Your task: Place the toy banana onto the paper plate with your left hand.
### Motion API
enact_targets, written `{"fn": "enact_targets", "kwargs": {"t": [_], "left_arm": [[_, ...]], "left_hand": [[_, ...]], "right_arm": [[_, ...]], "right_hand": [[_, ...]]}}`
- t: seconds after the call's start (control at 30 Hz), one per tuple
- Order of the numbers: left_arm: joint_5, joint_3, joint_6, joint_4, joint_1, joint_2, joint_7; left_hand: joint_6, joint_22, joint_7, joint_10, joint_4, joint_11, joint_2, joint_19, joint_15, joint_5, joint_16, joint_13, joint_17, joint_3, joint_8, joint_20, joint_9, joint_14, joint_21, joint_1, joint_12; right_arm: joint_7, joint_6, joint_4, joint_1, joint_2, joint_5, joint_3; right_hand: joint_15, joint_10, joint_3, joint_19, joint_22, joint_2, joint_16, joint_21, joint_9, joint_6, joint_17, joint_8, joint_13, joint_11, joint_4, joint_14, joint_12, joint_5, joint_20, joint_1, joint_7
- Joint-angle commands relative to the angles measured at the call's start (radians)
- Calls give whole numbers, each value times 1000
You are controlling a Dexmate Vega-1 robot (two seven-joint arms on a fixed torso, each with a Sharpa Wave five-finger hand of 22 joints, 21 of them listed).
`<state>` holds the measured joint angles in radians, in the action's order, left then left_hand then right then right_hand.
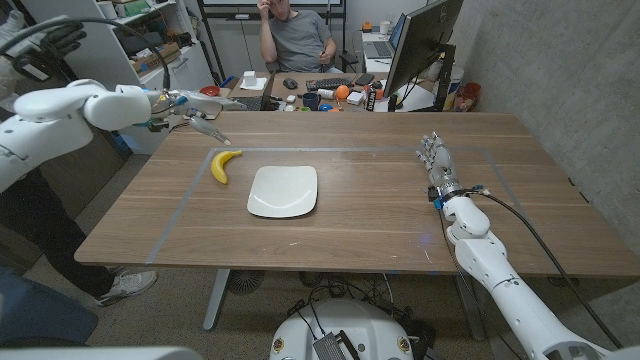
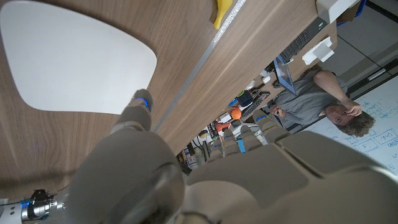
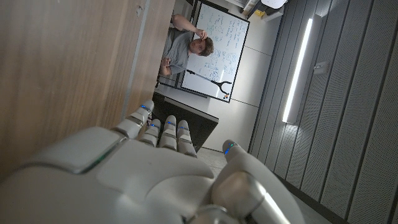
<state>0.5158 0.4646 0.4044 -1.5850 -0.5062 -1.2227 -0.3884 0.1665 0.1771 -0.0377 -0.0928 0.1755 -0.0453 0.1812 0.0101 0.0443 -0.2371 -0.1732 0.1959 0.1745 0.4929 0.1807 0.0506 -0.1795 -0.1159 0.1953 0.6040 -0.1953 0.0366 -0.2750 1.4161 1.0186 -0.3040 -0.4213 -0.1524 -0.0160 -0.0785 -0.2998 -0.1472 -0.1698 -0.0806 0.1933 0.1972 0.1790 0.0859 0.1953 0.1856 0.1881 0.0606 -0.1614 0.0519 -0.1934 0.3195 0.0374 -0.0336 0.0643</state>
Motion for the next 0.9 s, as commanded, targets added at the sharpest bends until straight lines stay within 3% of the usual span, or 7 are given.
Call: {"fn": "enact_targets", "kwargs": {"t": [0.03,0.27,0.4,0.63,0.7,0.73,0.9], "left_arm": [[355,39,56,-53,39,-10,45],[563,66,53,-59,40,-7,184],[634,93,63,-25,59,4,233],[628,122,101,7,98,24,178],[589,130,131,24,119,35,120],[642,136,111,-2,108,23,138],[617,142,136,6,118,25,93]], "left_hand": [[33,1,-7,-14,-2,-3,9,5,-2,-16,-2,4,5,-17,-6,5,-2,-17,-5,10,0],[115,1,-9,-49,-3,-4,8,14,5,-61,-4,6,5,-59,-11,13,-3,-41,-4,45,1],[143,1,-4,-71,-6,-6,11,19,11,-85,-5,7,6,-80,-10,24,-4,-48,-5,50,4],[155,1,-11,-89,-10,-12,13,22,13,-111,-4,9,6,-103,-5,31,-5,-57,-5,50,3],[155,1,-18,-97,-11,-13,14,27,14,-120,-4,9,6,-114,-1,33,-6,-64,-6,48,4],[156,1,-19,-101,-12,-12,14,32,18,-125,-3,10,7,-121,0,35,-6,-68,-8,46,3],[153,1,-26,-103,-14,-13,15,34,21,-135,-4,10,7,-137,4,36,-7,-72,-7,42,1]], "right_arm": [[42,-1,22,21,4,9,-7],[63,-4,35,33,1,13,-4],[74,1,42,38,-1,16,-3],[85,7,35,27,2,24,-11],[91,10,31,22,3,31,-15],[86,4,25,20,5,28,-15],[89,2,9,11,11,31,-20]], "right_hand": [[0,-9,6,5,-5,-51,3,3,3,5,3,6,5,-1,-1,8,-5,7,23,6,0],[1,-9,6,5,-5,-51,3,3,3,5,3,6,4,1,-1,8,-6,8,23,6,0],[1,-10,7,4,-5,-51,3,3,3,5,3,6,4,0,-1,7,-6,8,23,6,1],[1,-10,7,4,-5,-50,3,3,3,6,3,6,4,-1,-1,7,-6,8,24,6,1],[0,-10,7,4,-5,-51,3,3,3,6,3,6,4,-1,0,7,-6,8,24,6,0],[1,-10,7,4,-5,-51,3,3,3,7,3,6,4,-1,0,7,-6,8,24,6,1],[0,-10,7,4,-5,-51,3,3,3,7,3,6,4,-1,0,7,-5,8,24,5,0]]}}
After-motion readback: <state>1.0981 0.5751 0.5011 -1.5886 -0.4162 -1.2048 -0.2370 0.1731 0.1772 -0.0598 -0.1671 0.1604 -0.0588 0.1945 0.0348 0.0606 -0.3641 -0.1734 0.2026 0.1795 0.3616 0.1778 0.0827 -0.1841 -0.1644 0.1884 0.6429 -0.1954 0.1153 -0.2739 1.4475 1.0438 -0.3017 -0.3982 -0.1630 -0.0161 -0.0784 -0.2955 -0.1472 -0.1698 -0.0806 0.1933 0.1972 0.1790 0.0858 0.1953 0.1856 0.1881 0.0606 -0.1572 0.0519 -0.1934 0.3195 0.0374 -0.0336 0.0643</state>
